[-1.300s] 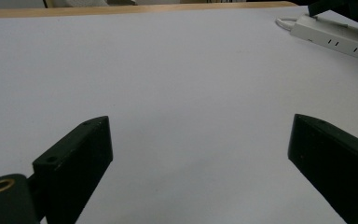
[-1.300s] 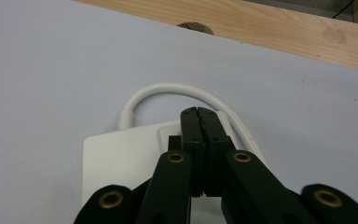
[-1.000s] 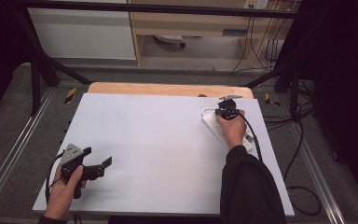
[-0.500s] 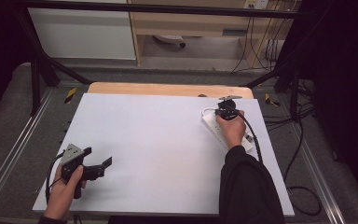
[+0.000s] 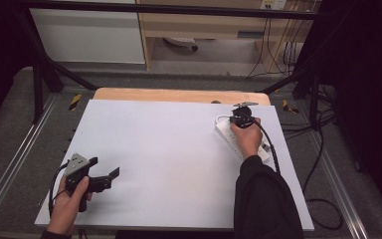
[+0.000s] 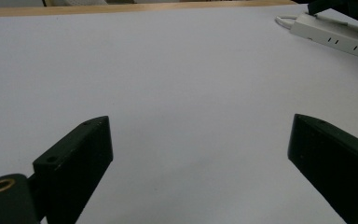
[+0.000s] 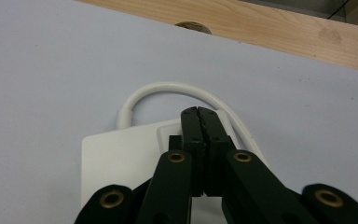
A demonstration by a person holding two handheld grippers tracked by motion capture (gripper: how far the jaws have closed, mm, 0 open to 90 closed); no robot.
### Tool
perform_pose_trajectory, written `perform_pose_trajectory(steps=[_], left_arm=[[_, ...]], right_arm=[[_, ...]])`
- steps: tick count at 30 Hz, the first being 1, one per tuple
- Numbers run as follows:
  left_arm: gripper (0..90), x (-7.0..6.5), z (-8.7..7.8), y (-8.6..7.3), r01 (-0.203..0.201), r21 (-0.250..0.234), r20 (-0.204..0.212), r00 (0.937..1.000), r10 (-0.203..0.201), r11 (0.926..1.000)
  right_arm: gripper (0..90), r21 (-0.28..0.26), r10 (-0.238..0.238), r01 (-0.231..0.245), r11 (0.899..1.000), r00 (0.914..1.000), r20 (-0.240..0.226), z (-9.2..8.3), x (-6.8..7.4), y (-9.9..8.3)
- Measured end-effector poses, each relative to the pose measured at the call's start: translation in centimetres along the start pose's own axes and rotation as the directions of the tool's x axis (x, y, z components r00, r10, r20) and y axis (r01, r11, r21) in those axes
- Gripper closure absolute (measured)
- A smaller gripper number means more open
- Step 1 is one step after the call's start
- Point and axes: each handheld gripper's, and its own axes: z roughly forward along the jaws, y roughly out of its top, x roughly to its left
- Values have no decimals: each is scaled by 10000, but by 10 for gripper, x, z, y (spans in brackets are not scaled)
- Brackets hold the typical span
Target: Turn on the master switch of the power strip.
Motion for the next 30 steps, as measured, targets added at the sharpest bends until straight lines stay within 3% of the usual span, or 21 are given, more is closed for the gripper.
perform_pose_trajectory(steps=[30], left_arm=[[65, 1, 0, 0, 26, -48, 5, 10000, -26, 10000]], right_arm=[[900, -262, 271, -269, 9993, 9996, 64, -1, 1, -2]])
